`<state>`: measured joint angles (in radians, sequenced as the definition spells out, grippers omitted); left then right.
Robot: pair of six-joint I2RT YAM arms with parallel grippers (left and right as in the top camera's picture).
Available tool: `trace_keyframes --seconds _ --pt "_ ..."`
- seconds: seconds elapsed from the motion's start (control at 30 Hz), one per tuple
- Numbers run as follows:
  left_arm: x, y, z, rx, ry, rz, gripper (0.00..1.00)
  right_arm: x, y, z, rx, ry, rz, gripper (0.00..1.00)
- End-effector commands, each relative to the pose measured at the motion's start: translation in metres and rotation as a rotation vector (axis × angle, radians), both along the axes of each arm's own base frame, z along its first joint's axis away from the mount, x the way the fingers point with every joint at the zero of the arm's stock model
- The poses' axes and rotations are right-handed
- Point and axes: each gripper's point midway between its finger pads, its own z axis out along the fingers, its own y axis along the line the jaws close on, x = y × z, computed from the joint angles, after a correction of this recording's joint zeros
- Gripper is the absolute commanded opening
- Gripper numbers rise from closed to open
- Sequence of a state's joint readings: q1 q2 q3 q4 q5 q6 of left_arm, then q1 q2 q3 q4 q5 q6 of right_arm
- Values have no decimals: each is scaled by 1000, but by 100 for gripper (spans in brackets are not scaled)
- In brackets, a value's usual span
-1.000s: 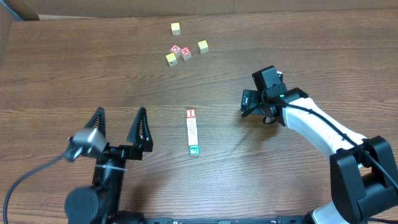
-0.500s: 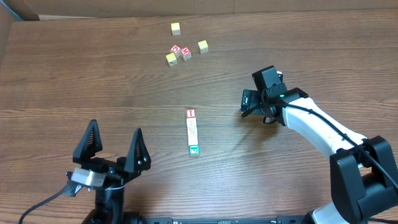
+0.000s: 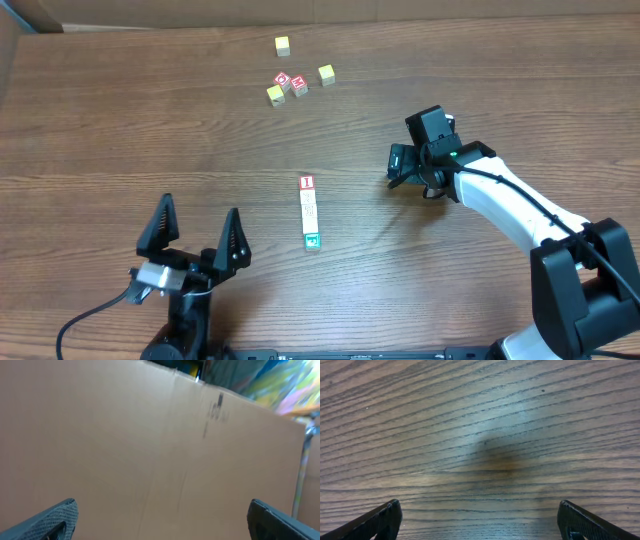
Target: Flip 5 blocks
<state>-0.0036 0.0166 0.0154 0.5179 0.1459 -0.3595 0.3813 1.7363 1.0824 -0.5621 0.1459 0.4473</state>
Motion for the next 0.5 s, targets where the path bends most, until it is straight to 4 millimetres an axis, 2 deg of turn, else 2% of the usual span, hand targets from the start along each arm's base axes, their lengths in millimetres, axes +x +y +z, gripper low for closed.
trace_keyframes --seconds 0.0,0.23,0.47 --pt "3 5 -8 10 24 31 100 8 1 17 8 -49 -3 100" --pt "23 19 -53 16 218 109 100 9 1 17 8 -49 -3 100" --pt "33 25 -115 129 468 164 100 9 1 17 8 -49 -3 100"
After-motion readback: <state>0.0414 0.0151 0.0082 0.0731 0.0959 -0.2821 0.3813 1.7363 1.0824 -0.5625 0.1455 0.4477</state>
